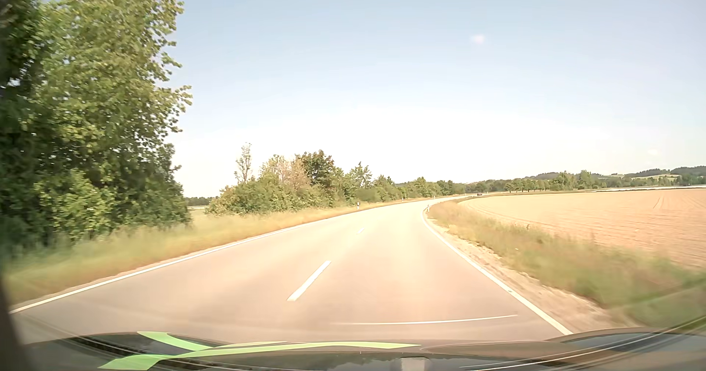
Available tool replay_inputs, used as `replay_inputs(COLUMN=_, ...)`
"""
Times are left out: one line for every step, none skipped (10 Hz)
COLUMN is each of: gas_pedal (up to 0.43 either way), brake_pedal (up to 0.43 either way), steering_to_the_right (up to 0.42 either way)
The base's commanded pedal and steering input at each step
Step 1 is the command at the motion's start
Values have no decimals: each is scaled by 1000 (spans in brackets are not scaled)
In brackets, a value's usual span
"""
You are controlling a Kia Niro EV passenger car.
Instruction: Follow the waypoints while adhering to traffic rules and regulations
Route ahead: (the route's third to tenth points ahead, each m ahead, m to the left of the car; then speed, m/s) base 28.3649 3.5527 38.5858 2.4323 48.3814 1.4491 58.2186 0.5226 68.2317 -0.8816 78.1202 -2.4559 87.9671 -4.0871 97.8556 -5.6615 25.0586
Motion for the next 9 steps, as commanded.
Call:
replay_inputs(gas_pedal=228, brake_pedal=0, steering_to_the_right=14)
replay_inputs(gas_pedal=228, brake_pedal=0, steering_to_the_right=14)
replay_inputs(gas_pedal=228, brake_pedal=0, steering_to_the_right=14)
replay_inputs(gas_pedal=228, brake_pedal=0, steering_to_the_right=14)
replay_inputs(gas_pedal=228, brake_pedal=0, steering_to_the_right=14)
replay_inputs(gas_pedal=228, brake_pedal=0, steering_to_the_right=14)
replay_inputs(gas_pedal=228, brake_pedal=0, steering_to_the_right=14)
replay_inputs(gas_pedal=228, brake_pedal=0, steering_to_the_right=14)
replay_inputs(gas_pedal=228, brake_pedal=0, steering_to_the_right=12)
